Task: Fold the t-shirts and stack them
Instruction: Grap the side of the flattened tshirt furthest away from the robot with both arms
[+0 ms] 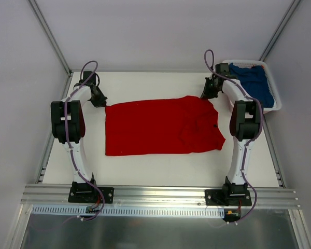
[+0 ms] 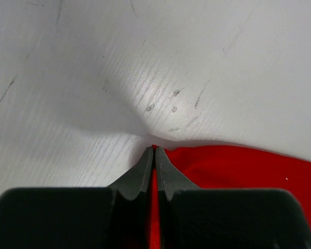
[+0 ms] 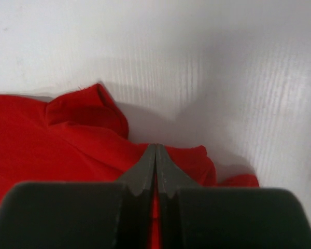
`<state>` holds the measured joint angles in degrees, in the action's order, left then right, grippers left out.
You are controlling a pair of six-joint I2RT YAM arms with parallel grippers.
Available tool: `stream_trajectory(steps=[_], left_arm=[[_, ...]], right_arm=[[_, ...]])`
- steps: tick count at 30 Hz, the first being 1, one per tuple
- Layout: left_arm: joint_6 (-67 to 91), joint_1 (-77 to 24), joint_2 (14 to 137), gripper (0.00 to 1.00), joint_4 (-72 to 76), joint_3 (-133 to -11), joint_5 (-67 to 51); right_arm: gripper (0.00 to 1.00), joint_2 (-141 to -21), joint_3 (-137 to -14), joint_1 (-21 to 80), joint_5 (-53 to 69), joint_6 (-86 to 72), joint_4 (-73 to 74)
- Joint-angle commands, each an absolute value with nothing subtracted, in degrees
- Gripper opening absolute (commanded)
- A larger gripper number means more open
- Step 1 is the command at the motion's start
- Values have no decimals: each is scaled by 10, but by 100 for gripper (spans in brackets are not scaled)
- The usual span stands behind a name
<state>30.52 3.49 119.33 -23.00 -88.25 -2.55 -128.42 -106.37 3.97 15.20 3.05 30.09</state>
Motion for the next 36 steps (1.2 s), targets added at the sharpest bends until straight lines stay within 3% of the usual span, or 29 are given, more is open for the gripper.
stream_trajectory(steps=[1,16,36], left_arm=[[293,38,1136,0,-232,-888,-25],[291,37,1046,0,-231,-854,-25],[299,18,883,0,-232,-710,-36]], right_arm=[[0,-1210,-1058,42,124,41,287],[0,-1118,-1033,44,113,38,287],[0,-869,-784,76,74,15,306]])
